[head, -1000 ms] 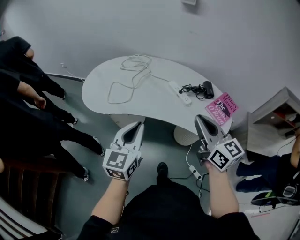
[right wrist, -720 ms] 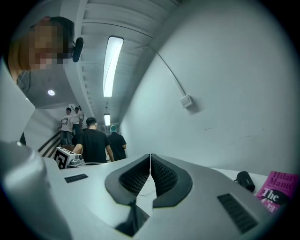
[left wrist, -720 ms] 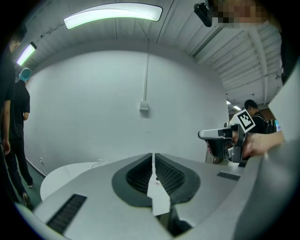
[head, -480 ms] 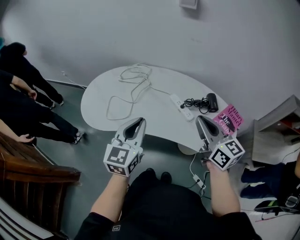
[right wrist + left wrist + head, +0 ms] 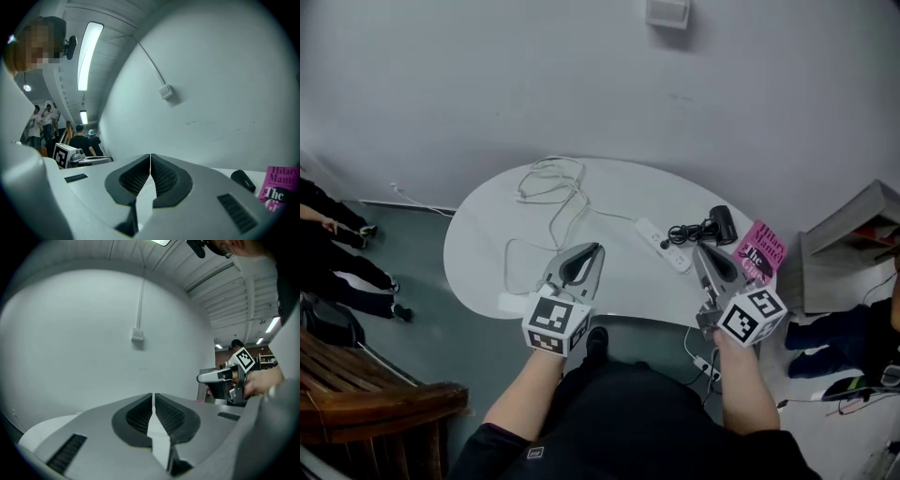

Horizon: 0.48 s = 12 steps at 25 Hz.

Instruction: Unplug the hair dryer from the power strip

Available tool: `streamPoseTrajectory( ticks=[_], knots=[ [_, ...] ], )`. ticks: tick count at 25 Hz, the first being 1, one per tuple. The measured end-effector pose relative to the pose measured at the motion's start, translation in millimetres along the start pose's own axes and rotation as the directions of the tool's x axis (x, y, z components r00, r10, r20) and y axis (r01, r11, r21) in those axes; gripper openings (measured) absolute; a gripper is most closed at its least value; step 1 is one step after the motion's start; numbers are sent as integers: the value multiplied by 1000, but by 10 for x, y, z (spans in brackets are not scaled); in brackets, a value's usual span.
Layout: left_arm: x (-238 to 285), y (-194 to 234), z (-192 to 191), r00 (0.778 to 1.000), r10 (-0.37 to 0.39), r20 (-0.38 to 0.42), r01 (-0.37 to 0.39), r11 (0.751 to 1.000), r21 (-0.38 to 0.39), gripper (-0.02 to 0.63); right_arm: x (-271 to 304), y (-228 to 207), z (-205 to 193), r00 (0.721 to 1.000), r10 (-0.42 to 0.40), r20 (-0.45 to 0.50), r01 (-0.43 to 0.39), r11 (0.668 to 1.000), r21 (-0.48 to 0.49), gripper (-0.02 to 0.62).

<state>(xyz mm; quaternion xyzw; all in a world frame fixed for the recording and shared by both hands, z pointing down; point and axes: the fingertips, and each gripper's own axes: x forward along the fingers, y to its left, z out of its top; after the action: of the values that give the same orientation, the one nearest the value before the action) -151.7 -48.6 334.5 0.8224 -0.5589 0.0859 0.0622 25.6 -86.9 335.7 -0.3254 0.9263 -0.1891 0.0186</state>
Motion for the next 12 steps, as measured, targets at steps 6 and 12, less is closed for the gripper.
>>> streamPoseTrajectory(
  ticks=[6,12],
  knots=[
    [365,433,-78,992,-122,6,122,992,13,28,396,-40,28,991,-126,39,127,992,-18,35],
    [706,505,-161,972,-234,-12,234,972,12,28,446,-146,-78,969,-247,23,247,969,-3,35]
  ],
)
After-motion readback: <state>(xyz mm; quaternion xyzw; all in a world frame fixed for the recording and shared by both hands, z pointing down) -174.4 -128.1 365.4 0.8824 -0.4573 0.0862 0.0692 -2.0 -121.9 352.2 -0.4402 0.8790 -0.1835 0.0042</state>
